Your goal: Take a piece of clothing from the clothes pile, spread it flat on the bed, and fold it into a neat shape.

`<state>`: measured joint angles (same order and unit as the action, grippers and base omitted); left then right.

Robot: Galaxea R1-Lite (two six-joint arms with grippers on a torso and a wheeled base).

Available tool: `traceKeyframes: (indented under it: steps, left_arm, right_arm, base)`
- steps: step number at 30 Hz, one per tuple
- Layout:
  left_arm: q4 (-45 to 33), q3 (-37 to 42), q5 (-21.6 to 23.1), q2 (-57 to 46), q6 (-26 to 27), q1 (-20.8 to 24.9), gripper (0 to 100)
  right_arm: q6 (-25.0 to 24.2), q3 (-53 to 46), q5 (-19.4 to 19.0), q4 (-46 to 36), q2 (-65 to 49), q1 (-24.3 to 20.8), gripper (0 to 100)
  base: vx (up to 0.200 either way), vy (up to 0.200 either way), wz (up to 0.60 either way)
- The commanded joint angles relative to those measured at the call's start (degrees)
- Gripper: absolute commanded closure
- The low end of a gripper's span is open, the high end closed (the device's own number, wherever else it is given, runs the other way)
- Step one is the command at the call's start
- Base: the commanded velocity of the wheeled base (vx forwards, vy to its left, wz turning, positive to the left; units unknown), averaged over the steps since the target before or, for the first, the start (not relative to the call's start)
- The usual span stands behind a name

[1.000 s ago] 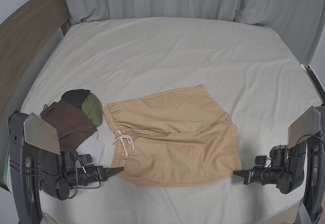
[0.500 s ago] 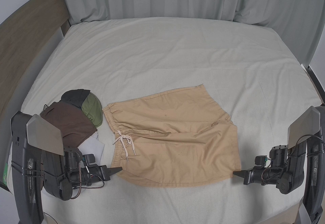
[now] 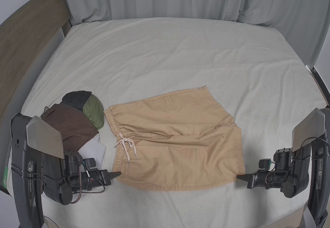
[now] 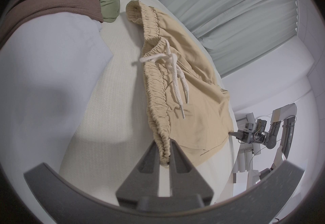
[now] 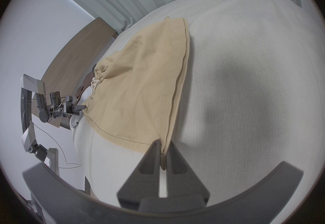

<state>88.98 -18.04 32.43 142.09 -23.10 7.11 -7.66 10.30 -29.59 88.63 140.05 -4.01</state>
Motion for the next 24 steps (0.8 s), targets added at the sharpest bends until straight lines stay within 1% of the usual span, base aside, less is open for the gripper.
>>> traceKeyframes:
  steps: [1,8,13,17,22,24]
  left_arm:
    - [0.1,1.7,0.3,-0.2,0.9,-0.2,100]
    - [0.1,3.9,0.4,-0.3,3.6,-0.3,100]
    - [0.1,4.4,0.4,-0.5,4.1,-0.7,100]
    - [0.1,5.3,0.4,-1.0,4.6,-0.9,100]
    - [0.1,6.4,2.1,-1.5,5.1,-1.4,100]
    - [0.1,7.1,3.0,-1.4,7.0,-2.1,100]
  right_arm:
    - [0.0,-0.5,-0.1,0.0,-0.4,-0.1,100]
    - [0.4,-3.1,-1.6,0.0,-0.7,0.0,100]
    - [4.2,-5.2,-2.1,0.0,-0.7,0.5,100]
    - [4.5,-6.9,-3.2,0.0,-0.8,0.4,100]
    - [4.6,-7.8,-3.5,0.0,-0.7,0.4,100]
    - [5.5,-8.5,-4.1,0.0,-0.7,0.5,100]
  base:
    - [0.0,0.0,0.0]
    - [0.0,0.0,0.0]
    - [0.0,0.0,0.0]
    - [0.0,0.0,0.0]
    - [0.0,0.0,0.0]
    - [0.0,0.0,0.0]
